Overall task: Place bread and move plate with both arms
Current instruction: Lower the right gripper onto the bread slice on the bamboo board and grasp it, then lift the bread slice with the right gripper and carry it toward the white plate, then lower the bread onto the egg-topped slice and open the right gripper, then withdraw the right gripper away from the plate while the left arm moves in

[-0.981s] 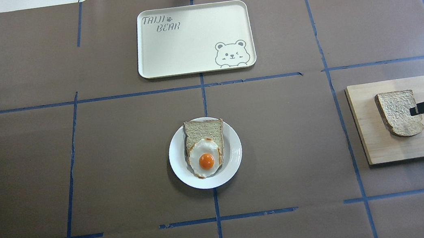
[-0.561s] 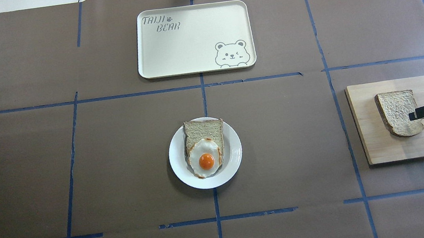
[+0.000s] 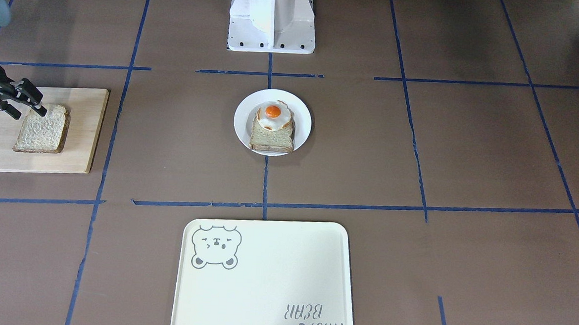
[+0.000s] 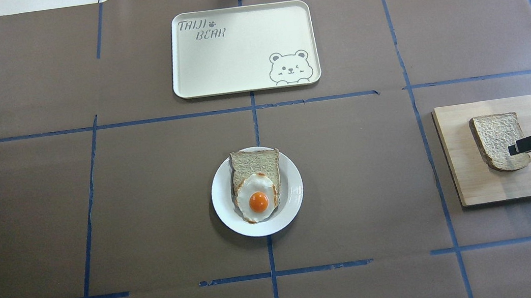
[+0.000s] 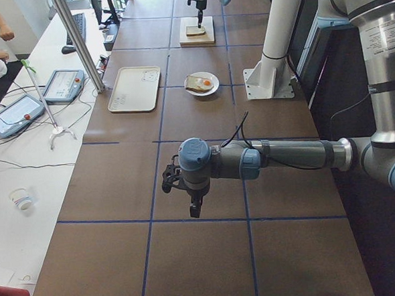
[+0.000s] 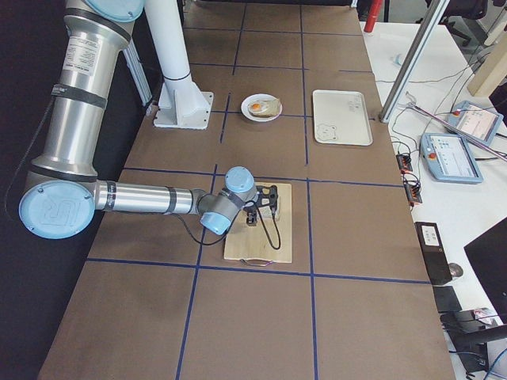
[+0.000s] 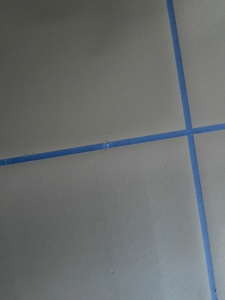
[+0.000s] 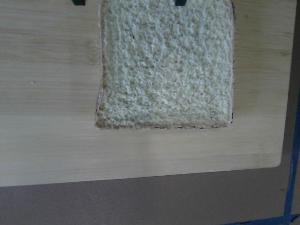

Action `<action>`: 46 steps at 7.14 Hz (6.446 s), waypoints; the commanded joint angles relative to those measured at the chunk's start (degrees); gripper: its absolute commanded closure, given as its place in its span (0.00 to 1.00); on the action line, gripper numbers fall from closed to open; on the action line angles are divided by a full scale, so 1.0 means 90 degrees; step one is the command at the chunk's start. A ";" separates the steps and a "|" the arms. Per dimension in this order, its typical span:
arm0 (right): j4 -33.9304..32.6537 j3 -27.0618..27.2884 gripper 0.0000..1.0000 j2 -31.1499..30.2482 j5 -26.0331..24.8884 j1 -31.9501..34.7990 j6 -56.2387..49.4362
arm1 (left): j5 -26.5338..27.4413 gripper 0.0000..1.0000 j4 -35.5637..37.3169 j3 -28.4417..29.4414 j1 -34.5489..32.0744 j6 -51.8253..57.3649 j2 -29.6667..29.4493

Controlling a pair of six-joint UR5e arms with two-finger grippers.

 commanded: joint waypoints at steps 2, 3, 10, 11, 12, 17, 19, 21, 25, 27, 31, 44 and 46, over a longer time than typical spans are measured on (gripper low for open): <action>-0.0018 0.0004 0.71 0.0001 0.0034 -0.0050 -0.0006 | 0.0000 0.00 0.0000 0.0013 0.0000 0.0000 -0.0004; -0.0018 0.0004 0.79 0.0001 0.0025 -0.0041 -0.0016 | 0.0000 0.00 0.0000 0.0004 0.0000 0.0000 -0.0004; -0.0028 0.0628 1.00 0.0000 0.0561 0.0037 -0.0016 | 0.0000 0.00 0.0010 -0.0026 0.0000 -0.0019 -0.0004; -0.0066 0.0861 1.00 0.0020 0.0591 0.0047 0.0004 | -0.0010 0.00 0.0010 -0.0026 0.0000 -0.0020 -0.0004; -0.0105 0.1038 1.00 0.0097 0.0591 0.0047 0.0023 | -0.0010 0.00 0.0010 0.0003 0.0000 -0.0020 -0.0014; -0.0203 0.1167 1.00 0.1637 0.0825 -0.0274 0.1494 | -0.0010 0.00 0.0000 -0.0025 0.0000 -0.0020 -0.0014; -0.0592 0.1206 1.00 0.2632 0.0525 -0.0682 0.2265 | -0.0010 0.00 0.0000 -0.0035 0.0000 -0.0020 -0.0014; -0.1129 0.1215 1.00 0.3590 -0.0525 -0.1520 0.2871 | -0.0010 0.00 0.0000 -0.0035 0.0000 -0.0020 -0.0024; -0.1141 0.0953 1.00 0.4326 -0.2620 -0.3144 0.3353 | -0.0010 0.00 0.0000 -0.0026 0.0000 -0.0020 -0.0014; -0.1141 0.0738 1.00 0.4317 -0.3010 -0.3467 0.3315 | -0.0010 0.00 0.0000 -0.0026 0.0000 -0.0020 -0.0023; -0.1141 0.0708 1.00 0.3889 -0.3188 -0.3498 0.3275 | -0.0010 0.00 0.0000 -0.0016 0.0000 -0.0020 -0.0024; -0.6727 0.1235 0.00 0.3016 0.0597 0.1045 -0.3808 | -0.0010 0.00 -0.1562 0.0394 0.0049 -0.0068 -0.0844; -0.6659 0.1254 0.00 0.1736 0.0873 0.2287 -0.6128 | -0.0145 0.00 -0.1709 0.0365 0.0378 -0.0166 -0.0844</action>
